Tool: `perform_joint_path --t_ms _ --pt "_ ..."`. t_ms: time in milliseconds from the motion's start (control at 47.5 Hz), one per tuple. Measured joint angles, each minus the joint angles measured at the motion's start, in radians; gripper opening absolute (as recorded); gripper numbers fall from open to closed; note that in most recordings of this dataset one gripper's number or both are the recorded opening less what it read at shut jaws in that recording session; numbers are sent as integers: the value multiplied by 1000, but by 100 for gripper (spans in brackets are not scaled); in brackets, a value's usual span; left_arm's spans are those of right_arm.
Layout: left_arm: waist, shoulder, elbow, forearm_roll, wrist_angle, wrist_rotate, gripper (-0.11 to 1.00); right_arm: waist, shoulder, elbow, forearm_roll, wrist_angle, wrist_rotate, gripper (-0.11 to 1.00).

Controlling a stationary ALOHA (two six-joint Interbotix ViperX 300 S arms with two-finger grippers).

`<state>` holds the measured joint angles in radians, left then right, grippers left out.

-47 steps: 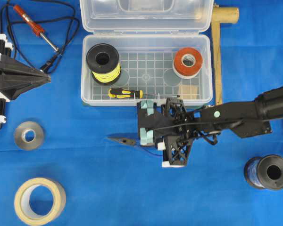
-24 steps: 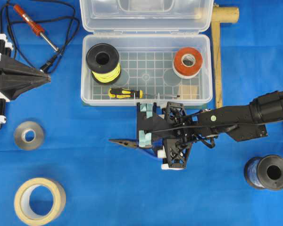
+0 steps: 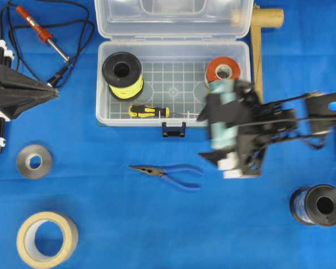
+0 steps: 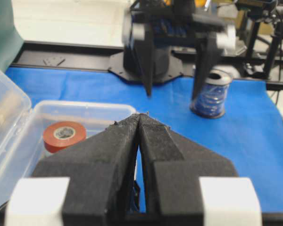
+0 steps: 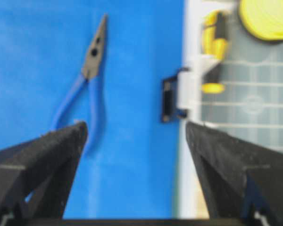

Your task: Pick the nipper from the toolbox among several items.

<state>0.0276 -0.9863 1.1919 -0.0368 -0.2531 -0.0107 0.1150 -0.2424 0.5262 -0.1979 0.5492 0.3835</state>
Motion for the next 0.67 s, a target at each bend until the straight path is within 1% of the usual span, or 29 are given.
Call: perform_joint_path --t_ms 126,232,442,674 --pt "0 -3 0 0 2 -2 0 -15 -141 91 -20 -17 2 83" --pt "0 -5 0 0 3 -2 0 -15 -259 178 -23 -81 2 83" --pt "0 -6 3 0 3 -2 0 -21 -508 393 -25 -216 2 83" --pt "-2 -8 5 0 5 -2 0 -57 -701 571 -25 -296 2 83"
